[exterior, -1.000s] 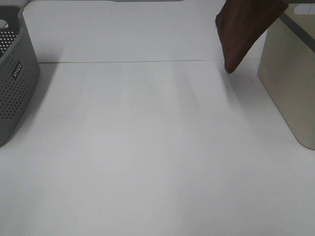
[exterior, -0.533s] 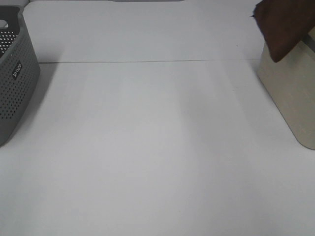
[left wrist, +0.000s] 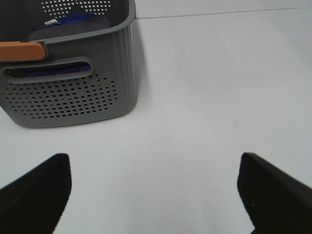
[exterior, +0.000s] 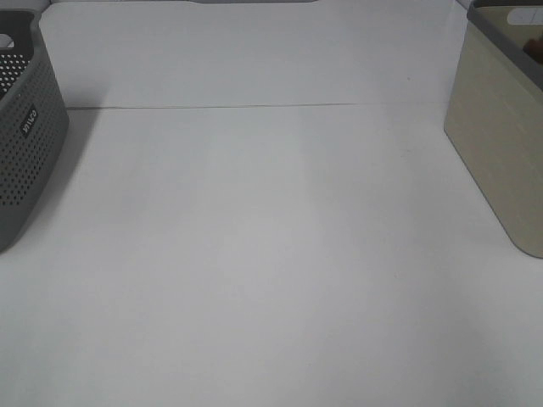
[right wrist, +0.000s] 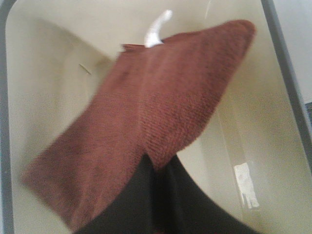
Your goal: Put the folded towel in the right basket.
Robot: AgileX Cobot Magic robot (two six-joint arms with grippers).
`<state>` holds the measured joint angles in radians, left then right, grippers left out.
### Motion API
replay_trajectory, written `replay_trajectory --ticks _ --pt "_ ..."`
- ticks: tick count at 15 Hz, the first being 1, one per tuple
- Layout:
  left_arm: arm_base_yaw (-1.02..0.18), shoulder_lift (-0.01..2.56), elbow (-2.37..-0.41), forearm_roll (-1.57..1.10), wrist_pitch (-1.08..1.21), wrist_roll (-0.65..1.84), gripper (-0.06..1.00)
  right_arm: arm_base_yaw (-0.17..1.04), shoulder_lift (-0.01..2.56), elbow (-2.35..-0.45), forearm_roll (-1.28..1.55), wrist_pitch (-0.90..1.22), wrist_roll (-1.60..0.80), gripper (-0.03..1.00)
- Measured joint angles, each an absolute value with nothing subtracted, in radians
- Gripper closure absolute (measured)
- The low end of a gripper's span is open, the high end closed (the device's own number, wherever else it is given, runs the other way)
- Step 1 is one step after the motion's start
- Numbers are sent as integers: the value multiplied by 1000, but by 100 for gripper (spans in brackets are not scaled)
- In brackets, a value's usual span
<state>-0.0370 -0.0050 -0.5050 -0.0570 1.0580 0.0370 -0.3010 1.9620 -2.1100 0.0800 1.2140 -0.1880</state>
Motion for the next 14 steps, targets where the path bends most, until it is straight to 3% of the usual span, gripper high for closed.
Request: replay_trajectory --ticks 3,4,7,9,14 --pt "-37 -5 -505 -57 1058 37 7 -320 2020 -2093 128 1217 -188 94" --pt "-37 -5 -505 -57 1058 37 7 -320 2037 -2092 133 1219 -187 89" --pt "-37 -5 -505 -57 1058 37 7 -320 2050 -2091 138 1219 -181 56" --pt "-37 -5 -505 -57 1058 37 7 -320 2049 -2091 190 1219 -180 40" --pt "-37 -5 -505 -57 1058 37 7 -263 2014 -2091 266 1219 -180 35"
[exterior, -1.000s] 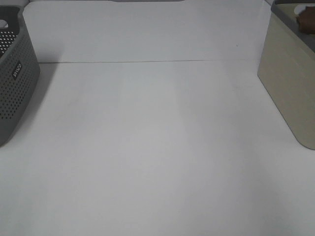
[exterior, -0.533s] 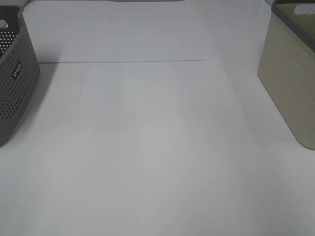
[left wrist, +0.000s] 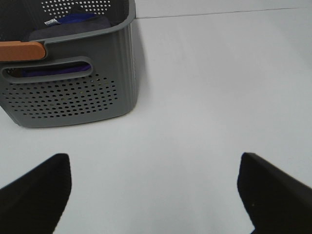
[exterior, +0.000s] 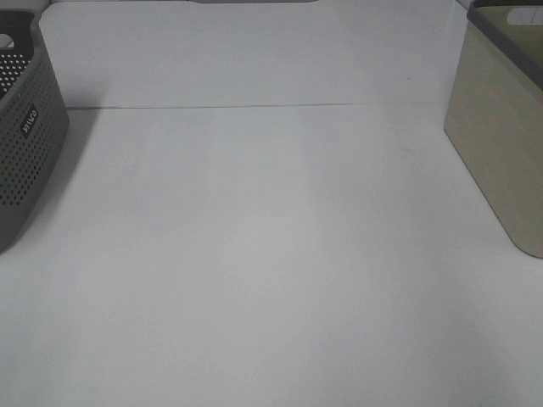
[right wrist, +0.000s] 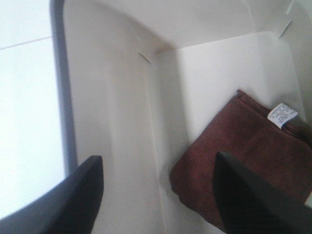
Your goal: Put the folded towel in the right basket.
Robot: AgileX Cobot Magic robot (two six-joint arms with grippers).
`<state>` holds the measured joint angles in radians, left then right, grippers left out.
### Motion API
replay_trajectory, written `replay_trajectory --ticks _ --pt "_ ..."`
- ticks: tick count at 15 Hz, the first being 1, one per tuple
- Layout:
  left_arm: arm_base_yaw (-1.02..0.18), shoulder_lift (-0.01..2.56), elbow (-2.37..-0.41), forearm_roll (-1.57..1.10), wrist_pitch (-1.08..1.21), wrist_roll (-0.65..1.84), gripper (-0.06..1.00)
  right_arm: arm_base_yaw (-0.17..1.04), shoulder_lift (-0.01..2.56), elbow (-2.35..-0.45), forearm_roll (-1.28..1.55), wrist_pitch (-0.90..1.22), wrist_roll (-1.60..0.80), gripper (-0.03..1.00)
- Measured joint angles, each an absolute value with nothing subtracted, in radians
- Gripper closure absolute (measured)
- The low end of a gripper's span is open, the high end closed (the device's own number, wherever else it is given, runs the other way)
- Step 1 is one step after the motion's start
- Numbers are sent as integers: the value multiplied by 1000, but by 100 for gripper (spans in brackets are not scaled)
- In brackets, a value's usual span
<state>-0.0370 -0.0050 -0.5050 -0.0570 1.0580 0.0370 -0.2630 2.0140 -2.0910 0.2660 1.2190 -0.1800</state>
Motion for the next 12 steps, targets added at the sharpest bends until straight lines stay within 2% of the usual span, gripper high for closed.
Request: replay_trajectory --ticks 9,12 --pt "-37 -5 -505 -57 1058 37 7 -26 1794 -2088 151 1222 -82 35" --pt "-37 -5 -505 -57 1058 37 7 -15 1648 -1961 145 1220 -75 35"
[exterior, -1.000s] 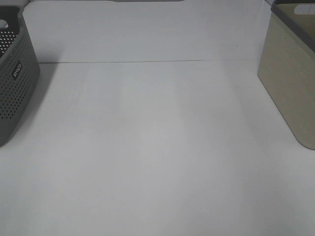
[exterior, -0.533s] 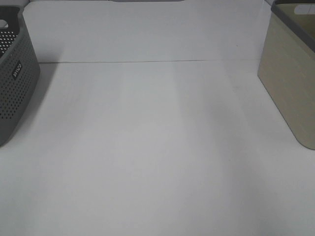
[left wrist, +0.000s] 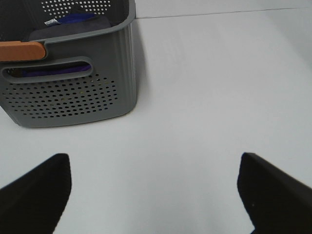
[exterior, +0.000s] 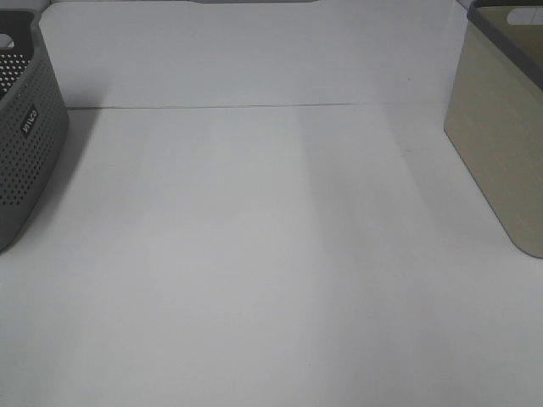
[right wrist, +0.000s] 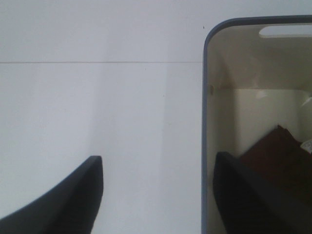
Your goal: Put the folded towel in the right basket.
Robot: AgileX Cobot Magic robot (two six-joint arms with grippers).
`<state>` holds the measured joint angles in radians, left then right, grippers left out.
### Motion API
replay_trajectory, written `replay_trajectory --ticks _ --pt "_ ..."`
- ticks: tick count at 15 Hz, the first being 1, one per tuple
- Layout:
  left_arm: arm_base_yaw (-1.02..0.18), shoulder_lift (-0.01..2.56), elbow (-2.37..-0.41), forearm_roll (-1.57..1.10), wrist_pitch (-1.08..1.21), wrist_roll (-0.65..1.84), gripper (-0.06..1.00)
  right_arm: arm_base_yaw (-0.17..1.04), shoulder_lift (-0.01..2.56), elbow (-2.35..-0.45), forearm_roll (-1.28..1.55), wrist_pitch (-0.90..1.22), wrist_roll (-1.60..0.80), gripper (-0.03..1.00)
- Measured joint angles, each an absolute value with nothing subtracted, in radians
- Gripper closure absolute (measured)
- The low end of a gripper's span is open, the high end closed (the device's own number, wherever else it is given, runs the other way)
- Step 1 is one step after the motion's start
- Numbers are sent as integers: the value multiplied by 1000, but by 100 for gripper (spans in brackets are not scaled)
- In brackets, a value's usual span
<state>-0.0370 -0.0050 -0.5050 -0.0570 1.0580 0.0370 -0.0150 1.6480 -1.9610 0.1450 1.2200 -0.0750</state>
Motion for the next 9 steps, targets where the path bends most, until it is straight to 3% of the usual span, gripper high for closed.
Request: replay_trajectory --ticks 9 --pt "-37 -5 -505 -57 1058 37 7 -15 1103 -1205 77 1221 -81 35"
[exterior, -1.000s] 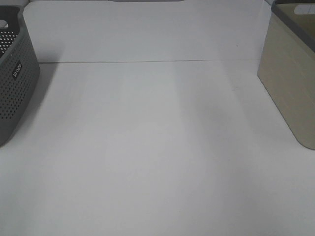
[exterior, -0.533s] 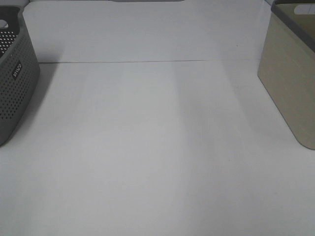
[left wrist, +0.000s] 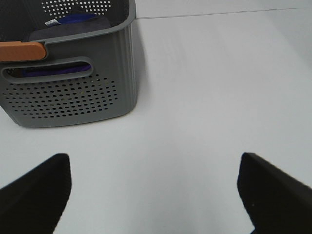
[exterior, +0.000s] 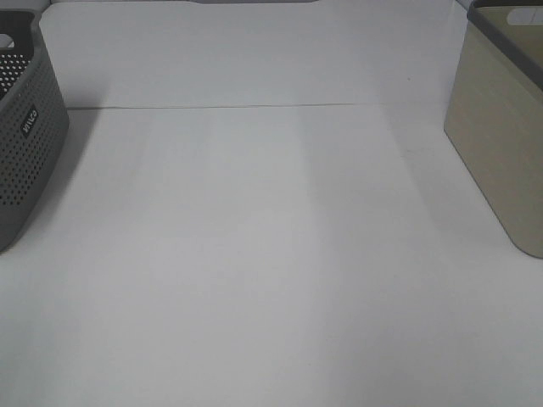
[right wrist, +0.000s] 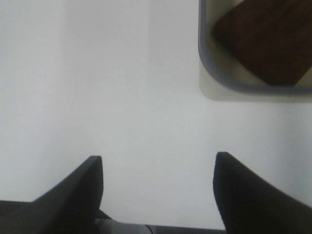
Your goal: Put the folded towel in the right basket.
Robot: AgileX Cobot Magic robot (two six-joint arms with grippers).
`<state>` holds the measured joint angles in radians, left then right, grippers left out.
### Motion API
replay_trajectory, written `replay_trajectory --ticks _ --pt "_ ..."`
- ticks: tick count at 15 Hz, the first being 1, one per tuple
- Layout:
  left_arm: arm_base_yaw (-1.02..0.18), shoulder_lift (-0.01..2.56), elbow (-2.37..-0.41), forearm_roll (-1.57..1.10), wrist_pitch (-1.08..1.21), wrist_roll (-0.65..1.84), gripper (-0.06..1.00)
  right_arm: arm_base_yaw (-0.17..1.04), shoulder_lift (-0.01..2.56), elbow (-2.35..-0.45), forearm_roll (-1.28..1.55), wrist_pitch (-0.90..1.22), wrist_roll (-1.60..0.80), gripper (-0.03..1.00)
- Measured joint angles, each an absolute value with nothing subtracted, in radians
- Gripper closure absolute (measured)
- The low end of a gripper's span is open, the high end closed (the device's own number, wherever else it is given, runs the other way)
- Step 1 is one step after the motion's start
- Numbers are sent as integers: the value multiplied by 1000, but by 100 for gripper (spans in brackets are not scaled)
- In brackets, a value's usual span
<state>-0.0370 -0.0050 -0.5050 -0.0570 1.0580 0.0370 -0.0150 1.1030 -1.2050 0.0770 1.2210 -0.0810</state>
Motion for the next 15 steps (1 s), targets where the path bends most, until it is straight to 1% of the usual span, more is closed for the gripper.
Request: replay_trajectory --ticks 1,4,7,9,11,15 --pt "-37 -5 -505 -57 1058 37 7 -15 946 -1040 52 1221 -81 35" --pt "-37 -5 -505 -57 1058 37 7 -15 685 -824 42 1221 -81 35" --pt "-37 -5 -505 -57 1058 37 7 -15 394 -644 42 1164 -81 35" --pt "-37 -5 -505 -57 1058 37 7 -15 239 -556 42 1114 -81 35" --pt "-37 -5 -505 -57 1058 37 7 -15 114 -510 41 1081 -81 35" --pt "-37 -5 -505 -57 1058 37 7 -15 29 -508 33 1069 -81 35"
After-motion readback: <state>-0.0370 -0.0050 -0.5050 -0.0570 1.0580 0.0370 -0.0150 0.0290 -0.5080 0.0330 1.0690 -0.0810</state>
